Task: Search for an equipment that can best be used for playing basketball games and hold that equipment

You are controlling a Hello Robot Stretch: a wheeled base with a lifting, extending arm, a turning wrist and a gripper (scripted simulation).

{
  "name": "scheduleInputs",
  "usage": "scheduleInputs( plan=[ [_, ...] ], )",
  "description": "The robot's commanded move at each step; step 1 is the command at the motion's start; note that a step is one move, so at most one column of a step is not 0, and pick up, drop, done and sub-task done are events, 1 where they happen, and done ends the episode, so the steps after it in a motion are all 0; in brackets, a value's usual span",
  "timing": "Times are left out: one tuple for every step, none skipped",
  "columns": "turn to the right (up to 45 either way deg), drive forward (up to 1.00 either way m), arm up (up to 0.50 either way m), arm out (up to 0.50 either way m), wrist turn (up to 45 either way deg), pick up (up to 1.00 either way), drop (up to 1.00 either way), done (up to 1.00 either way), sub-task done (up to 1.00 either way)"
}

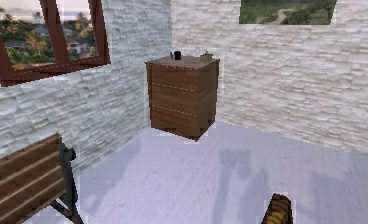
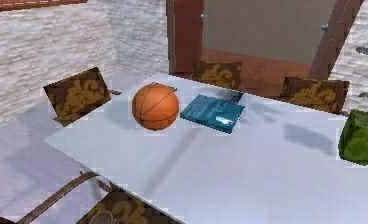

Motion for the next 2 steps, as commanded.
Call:
scheduleInputs(
  plan=[
    [0.0, 0.0, 0.38, 0.0, 0.0, 0.0, 0.0, 0.0, 0.0],
    [0.0, 0.0, 0.0, 0.46, 0.0, 0.0, 0.0, 0.0, 0.0]
  ],
)
